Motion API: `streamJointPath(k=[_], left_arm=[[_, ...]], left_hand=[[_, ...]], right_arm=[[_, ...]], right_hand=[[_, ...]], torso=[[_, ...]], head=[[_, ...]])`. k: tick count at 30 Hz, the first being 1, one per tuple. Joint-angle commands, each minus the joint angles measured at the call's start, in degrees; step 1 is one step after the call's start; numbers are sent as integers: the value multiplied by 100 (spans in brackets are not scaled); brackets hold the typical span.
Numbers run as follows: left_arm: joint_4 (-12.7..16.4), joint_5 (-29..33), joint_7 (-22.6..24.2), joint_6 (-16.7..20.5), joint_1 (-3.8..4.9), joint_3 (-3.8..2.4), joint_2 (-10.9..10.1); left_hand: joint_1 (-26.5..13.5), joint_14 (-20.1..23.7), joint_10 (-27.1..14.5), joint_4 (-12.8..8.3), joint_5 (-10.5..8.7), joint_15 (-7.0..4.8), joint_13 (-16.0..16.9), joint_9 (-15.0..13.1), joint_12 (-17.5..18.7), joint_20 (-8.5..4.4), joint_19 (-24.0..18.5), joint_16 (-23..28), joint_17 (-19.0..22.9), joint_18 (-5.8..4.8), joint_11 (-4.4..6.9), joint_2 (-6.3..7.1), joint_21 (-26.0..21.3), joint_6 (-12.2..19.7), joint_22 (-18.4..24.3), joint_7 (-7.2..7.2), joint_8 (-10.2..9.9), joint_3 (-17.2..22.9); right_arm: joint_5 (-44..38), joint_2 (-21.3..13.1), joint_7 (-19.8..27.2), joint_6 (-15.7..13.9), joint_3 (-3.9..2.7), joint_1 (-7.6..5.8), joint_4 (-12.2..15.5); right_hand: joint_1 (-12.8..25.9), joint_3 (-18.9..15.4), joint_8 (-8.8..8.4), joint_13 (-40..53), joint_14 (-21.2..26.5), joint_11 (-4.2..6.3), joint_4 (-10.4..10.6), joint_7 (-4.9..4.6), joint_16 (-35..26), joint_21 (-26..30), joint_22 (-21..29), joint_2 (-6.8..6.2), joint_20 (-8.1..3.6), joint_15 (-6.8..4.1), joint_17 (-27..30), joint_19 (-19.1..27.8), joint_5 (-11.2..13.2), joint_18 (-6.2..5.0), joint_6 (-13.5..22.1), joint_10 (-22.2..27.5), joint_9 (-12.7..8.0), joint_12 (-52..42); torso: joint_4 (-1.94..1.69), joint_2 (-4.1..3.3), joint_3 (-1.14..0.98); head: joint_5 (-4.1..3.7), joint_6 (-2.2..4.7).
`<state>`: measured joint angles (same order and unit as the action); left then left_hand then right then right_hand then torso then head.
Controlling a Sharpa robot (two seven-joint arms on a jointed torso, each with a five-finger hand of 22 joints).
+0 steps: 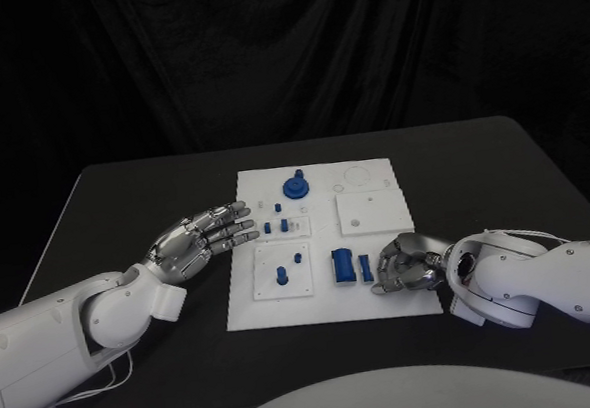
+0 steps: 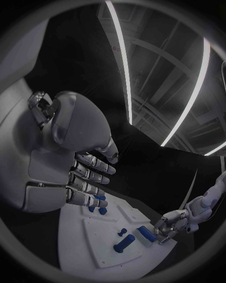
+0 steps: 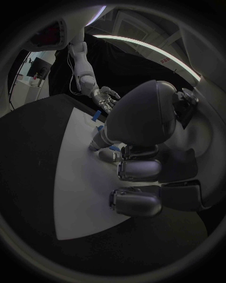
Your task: Assemble the parts on the task board
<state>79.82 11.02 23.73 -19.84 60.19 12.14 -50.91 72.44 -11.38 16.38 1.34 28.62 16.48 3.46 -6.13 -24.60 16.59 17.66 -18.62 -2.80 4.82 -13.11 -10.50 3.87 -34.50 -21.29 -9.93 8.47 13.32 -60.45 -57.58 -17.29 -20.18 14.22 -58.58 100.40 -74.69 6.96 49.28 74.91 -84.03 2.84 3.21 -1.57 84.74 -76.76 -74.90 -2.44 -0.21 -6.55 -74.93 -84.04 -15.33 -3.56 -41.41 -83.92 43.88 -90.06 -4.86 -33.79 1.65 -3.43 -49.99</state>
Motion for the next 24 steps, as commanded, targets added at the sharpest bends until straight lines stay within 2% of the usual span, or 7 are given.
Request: streamJointPath(k=[1, 14, 17, 19, 21, 23, 24], left_arm=[[30, 4, 131, -54, -12, -6, -10], [318, -10, 712, 364, 1, -7, -256], [403, -21, 950, 551, 33, -7, -303], [443, -25, 1095, 660, 64, -8, -318], [484, -44, 1279, 787, 125, -8, -322], [503, -98, 1429, 886, 171, -8, -310], [503, -142, 1514, 935, 191, -8, -295]], left_hand=[[-53, 5, 13, -9, 14, -2, 3, 1, 11, 8, 28, 0, 0, -68, 18, -1, 7, 3, 3, -130, 18, 36], [-17, -133, 142, -106, 102, 11, 14, -23, -78, 12, 138, -171, -23, -76, -125, 64, 54, -150, -41, -172, 93, 188], [-7, -114, 162, -133, 167, 7, 13, -24, -84, 11, 130, -151, -16, -75, -143, 78, 55, -166, -16, -184, 103, 232], [-6, -39, 159, -148, 200, -37, 9, -24, -73, 0, 49, -80, -3, -57, -179, 93, 26, -179, 57, -197, 111, 266], [-35, 58, 128, -125, 201, -95, 2, -21, -34, -13, -47, 7, 8, -17, -175, 111, -13, -183, 129, -205, 114, 285], [-53, 160, 88, -98, 201, -154, -5, -17, 9, -33, -153, 105, 20, 23, -155, 121, -54, -178, 206, -194, 114, 296], [-98, 321, -22, -23, 194, -255, -21, -7, 123, -64, -302, 263, 38, 92, -86, 143, -98, -143, 309, -179, 99, 279]], right_arm=[[-109, -49, 49, 40, 4, 17, 61], [209, -463, 834, -748, -9, -213, 445], [705, -487, 1395, -1031, -9, -398, 413], [1144, -472, 1823, -1138, -8, -499, 361], [1806, -418, 2476, -1160, -5, -609, 246], [2289, -355, 2966, -1111, -4, -664, 121], [2531, -318, 3211, -1041, -3, -685, 45]], right_hand=[[-4, -22, 76, 1509, -390, -49, -41, -16, -21, 57, -1061, -30, 46, 61, -350, -151, -31, 25, 88, -608, 52, 6], [455, -398, 392, 1509, -373, -58, 290, -12, -64, 138, -1042, -26, 79, 79, -264, -125, 438, 7, 181, -608, 180, 6], [499, -548, 383, 1509, -84, -64, 549, -12, -580, 1002, -768, 77, 101, 102, 635, 222, 317, -169, 194, -608, 89, 6], [424, -539, 155, 832, 395, -153, 751, -113, -1200, 2124, -406, 200, 174, 217, 1584, 760, -32, -369, 311, 35, -130, 321], [137, -392, -316, -686, 1751, -445, 1088, -352, -2438, 4246, 307, 312, 430, 476, 3333, 2027, -690, -626, 439, 1821, -673, 1246], [-15, -267, -566, -2346, 2850, -690, 1298, -596, -2971, 4827, 557, 313, 663, 790, 3904, 2630, -883, -578, 549, 4124, -1076, 2420], [8, -241, -666, -2590, 3218, -804, 1315, -686, -3151, 5085, 692, 317, 758, 917, 4014, 2878, -911, -540, 644, 4508, -1216, 2715]], torso=[[1, 2, 0], [0, 32, -5], [8, 64, -11], [11, 85, -13], [19, 136, -21], [41, 187, -32], [65, 240, -39]], head=[[15, -1], [21, -1], [15, -1], [21, -1], [19, -1], [30, -1], [55, -1]])
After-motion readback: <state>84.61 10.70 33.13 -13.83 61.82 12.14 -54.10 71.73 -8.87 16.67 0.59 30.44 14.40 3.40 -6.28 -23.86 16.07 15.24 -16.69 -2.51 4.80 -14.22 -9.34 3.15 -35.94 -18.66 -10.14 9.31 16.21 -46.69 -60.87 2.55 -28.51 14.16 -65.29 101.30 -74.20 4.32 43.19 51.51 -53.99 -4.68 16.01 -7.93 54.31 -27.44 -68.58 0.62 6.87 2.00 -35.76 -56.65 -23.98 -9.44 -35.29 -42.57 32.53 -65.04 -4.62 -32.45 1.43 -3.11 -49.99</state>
